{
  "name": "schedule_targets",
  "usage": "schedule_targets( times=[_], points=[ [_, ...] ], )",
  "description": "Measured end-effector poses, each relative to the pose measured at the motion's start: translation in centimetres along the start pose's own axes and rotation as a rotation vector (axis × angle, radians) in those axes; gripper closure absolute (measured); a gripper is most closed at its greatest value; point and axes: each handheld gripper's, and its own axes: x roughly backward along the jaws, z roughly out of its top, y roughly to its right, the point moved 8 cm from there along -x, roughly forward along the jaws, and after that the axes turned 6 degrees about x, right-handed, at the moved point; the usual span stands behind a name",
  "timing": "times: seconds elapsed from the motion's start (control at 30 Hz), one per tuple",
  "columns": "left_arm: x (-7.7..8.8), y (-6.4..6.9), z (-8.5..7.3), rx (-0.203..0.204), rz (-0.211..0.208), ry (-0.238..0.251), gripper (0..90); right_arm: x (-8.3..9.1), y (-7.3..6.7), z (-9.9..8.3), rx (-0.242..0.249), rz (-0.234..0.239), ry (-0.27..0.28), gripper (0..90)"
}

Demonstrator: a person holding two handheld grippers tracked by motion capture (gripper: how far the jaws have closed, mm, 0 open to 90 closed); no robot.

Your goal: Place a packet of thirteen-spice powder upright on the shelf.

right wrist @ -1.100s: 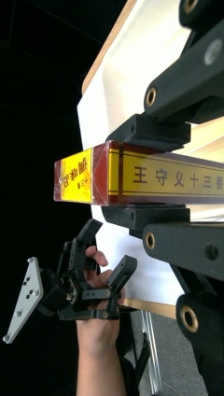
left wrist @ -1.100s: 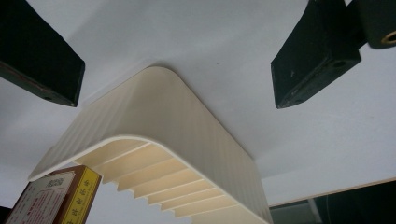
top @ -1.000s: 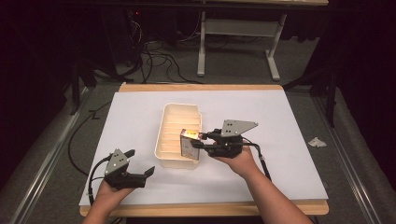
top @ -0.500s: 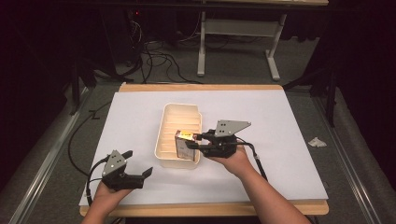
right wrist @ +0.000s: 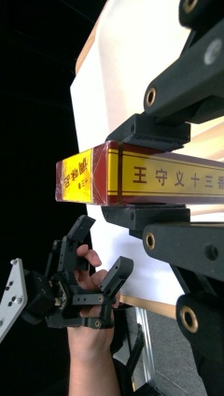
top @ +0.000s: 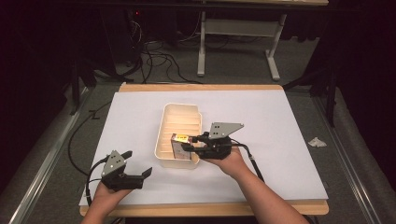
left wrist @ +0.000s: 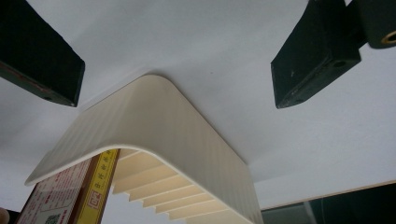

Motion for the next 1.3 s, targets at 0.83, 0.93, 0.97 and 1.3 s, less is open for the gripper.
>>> schedule_targets(
  times=[0.83,0.93,0.97,1.3],
  points=[
    [0.0,-0.1,-0.2,0.002,0.003,-0.006,3.5,-2.6,-0.2,-2.7,-0.003,0.003,-0.071,68.6],
    [-0.1,0.0,-0.2,0.002,0.003,-0.006,3.5,-2.7,-0.2,-2.8,0.003,0.0,-0.076,68.5],
    [-0.1,0.0,-0.2,0.002,0.003,-0.006,3.5,-2.8,-0.3,-2.9,-0.002,-0.003,-0.08,68.5],
    [-0.1,0.0,-0.3,-0.001,0.001,-0.01,3.5,-2.8,-0.4,-3.3,-0.001,-0.006,-0.096,68.1]
  ],
)
